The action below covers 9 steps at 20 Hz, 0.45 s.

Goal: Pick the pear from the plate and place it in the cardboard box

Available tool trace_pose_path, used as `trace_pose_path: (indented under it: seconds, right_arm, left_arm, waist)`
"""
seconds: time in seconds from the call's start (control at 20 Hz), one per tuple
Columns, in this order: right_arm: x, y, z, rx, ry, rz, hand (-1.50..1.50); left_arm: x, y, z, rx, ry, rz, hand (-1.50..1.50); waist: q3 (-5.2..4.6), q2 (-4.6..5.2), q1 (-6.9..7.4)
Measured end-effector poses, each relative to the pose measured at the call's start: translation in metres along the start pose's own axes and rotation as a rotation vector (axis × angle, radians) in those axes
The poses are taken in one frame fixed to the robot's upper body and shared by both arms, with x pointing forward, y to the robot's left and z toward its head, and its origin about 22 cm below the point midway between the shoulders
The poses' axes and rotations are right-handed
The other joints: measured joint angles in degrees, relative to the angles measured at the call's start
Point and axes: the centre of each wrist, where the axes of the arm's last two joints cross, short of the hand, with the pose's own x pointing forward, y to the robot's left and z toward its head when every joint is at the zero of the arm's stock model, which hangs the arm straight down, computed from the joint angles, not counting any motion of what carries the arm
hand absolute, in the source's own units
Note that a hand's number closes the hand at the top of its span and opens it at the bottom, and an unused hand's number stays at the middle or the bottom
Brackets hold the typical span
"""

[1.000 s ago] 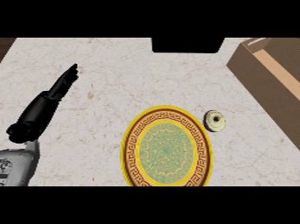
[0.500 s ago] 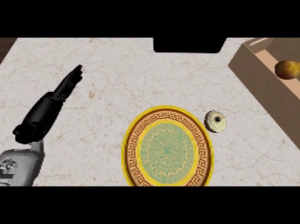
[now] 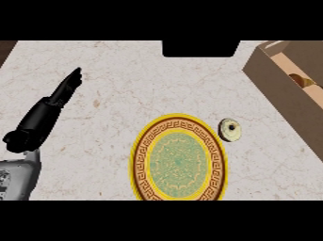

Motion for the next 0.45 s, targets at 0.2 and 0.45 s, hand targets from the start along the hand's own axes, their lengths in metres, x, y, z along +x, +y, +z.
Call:
trace_pose_path:
  seconds: [0.2, 0.45]
  right_arm:
    - [-0.017, -0.011, 0.005, -0.154, -0.007, -0.325, -1.5]
    - [-0.047, -0.029, 0.017, -0.296, 0.033, -0.528, -1.5]
  left_arm:
    - [-0.001, 0.001, 0.005, 0.003, 0.002, 0.002, 0.0]
    - [0.002, -0.01, 0.003, -0.002, -0.004, -0.001, 0.0]
  waist:
    - [-0.01, -0.01, 0.0]
    - [-0.06, 0.26, 0.42]
